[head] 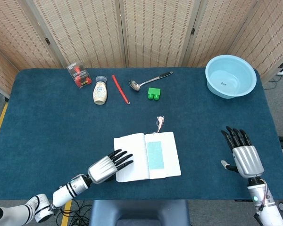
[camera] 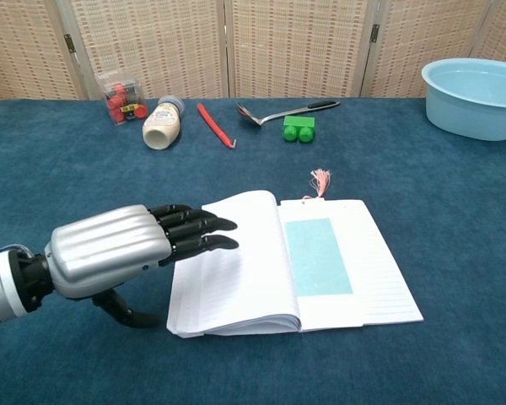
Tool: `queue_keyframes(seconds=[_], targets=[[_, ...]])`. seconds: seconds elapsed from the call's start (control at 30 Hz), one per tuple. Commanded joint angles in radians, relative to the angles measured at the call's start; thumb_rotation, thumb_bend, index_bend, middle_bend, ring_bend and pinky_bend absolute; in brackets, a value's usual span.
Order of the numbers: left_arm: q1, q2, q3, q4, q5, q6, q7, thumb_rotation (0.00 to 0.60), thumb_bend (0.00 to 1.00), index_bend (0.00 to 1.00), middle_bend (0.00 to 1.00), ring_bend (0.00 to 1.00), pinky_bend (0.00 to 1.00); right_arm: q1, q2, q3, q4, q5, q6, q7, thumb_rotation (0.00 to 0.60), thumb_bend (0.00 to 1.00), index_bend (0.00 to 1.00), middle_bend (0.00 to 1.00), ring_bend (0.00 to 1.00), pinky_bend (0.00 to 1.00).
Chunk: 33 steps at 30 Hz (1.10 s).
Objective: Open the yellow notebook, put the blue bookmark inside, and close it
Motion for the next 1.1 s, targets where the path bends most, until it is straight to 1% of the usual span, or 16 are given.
queue_keyframes(seconds=[0.03,0.3,0.63,0.83,1.1], targets=[[-0.004,-0.008,0.002,0.005,-0.004,-0.002,0.008,0.6,0.19,0.04,0.04,0.07,0.14,-0.002,0.001,0.001,0.001,0.0,0.0,0.002,0.6,0.09,0.0,0.0,0.0,0.0],[-0.014,-0.018,0.012,0.0,-0.02,-0.013,0.022,0.6,0.19,0.04,0.04,0.07,0.14,-0.01,-0.002,0.004,0.009,-0.003,0.0,0.012,0.6,0.09,0.0,0.0,0.0,0.0],[-0.032,-0.061,0.011,0.038,-0.037,-0.012,-0.013,0.6,0.19,0.04,0.04,0.07,0.14,-0.02,-0.004,0.009,0.018,-0.001,0.0,0.025,0.6,0.09,0.0,0.0,0.0,0.0],[-0.035,-0.095,0.004,0.087,-0.043,0.022,-0.051,0.6,0.19,0.06,0.04,0.07,0.14,-0.026,-0.003,0.01,0.018,-0.005,0.005,0.024,0.6,0.09,0.0,0.0,0.0,0.0],[-0.036,-0.133,-0.011,0.133,-0.064,0.072,-0.154,0.6,0.19,0.12,0.04,0.07,0.14,-0.032,-0.001,0.016,0.015,-0.007,0.012,0.024,0.6,0.09,0.0,0.0,0.0,0.0]])
